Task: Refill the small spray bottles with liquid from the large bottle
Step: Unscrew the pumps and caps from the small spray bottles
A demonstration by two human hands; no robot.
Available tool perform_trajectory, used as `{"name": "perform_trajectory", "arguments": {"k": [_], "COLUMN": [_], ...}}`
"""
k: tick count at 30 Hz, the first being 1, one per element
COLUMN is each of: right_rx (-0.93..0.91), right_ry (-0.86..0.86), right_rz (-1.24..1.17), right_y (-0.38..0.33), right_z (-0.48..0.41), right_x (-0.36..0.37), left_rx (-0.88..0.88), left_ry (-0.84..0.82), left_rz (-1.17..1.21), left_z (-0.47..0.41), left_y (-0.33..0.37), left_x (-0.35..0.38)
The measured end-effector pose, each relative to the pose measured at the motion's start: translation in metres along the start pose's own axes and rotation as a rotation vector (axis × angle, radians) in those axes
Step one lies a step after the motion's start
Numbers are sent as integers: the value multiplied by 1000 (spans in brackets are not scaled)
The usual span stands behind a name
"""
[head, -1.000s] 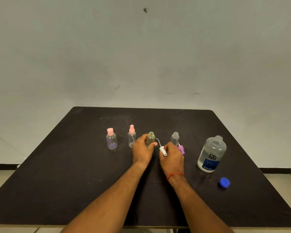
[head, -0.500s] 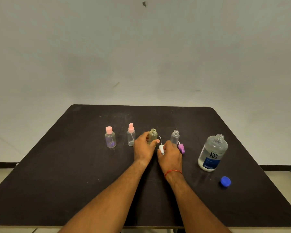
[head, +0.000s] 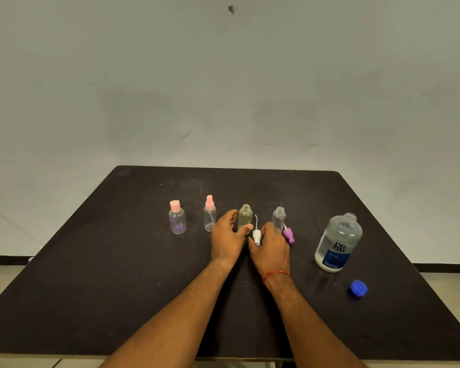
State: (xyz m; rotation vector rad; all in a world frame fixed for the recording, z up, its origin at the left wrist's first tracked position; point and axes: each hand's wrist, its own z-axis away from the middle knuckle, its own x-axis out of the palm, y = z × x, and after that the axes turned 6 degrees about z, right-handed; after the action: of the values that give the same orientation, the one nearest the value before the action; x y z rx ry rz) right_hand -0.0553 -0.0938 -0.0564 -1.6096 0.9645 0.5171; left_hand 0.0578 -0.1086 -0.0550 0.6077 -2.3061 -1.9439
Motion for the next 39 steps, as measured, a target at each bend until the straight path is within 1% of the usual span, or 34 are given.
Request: {"name": "perform_trajectory", "arguments": {"k": [3, 10, 13, 15, 17, 22, 28, 32, 39], "right_rx": [-27, -118, -156, -192, -225, -274, -319, -342, -358], "right_ry": [16, 136, 156, 173, 199, 248, 274, 239, 75], "right_rz": [-23, -104, -113, -108, -116, -129, -184, -201, -102], "right_y": [-1, -4, -9, -13, -18, -22, -29, -41, -79], "right_z": [3, 13, 18, 23, 29, 39, 34, 20, -11], "right_x": [-2, -5, -5, -5, -6, -12, -26, -31, -24], "left_rx": [26, 93, 89, 56, 22, -52, -107, -45, 59], "left_ry": [43, 193, 273, 296, 286, 169, 151, 123, 115], "left_rz": [1, 21, 16, 19, 1, -108, -98, -98, 30], "left_z": [4, 15, 17, 18, 17, 1, -19, -17, -7], "left_y": [1, 0, 0, 0, -1, -2, 1, 2, 3], "left_x": [-8, -38, -50, -54, -54, -47, -40, -47, -61]}}
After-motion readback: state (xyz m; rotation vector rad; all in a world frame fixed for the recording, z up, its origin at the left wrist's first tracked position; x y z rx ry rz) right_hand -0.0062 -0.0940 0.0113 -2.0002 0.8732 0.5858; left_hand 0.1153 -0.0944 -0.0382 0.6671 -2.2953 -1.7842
